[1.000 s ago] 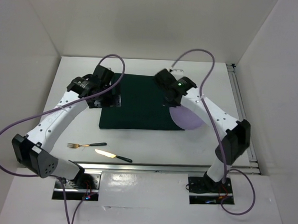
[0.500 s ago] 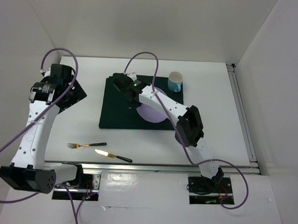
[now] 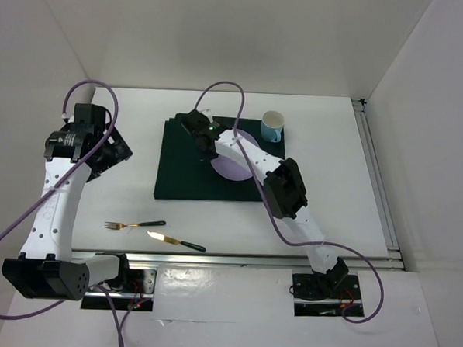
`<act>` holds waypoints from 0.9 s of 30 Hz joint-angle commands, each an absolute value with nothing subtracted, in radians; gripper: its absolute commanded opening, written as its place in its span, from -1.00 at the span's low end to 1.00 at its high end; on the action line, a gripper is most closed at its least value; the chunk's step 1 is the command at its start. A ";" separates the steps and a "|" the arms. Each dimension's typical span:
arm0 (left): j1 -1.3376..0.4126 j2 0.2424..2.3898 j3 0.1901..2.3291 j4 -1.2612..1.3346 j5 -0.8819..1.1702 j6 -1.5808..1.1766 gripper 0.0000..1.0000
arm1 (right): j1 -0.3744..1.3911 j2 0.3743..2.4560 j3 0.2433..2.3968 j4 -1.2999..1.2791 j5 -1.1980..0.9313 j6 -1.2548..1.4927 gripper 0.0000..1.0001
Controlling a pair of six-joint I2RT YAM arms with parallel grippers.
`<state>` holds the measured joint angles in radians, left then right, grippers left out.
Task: Set the dinner table for one person
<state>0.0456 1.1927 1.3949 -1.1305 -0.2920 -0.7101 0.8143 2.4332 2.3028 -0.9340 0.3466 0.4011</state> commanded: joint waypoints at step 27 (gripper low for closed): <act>0.052 1.150 1.390 -1.081 -0.293 -0.644 1.00 | 0.828 2.424 2.405 -0.782 0.170 0.377 0.26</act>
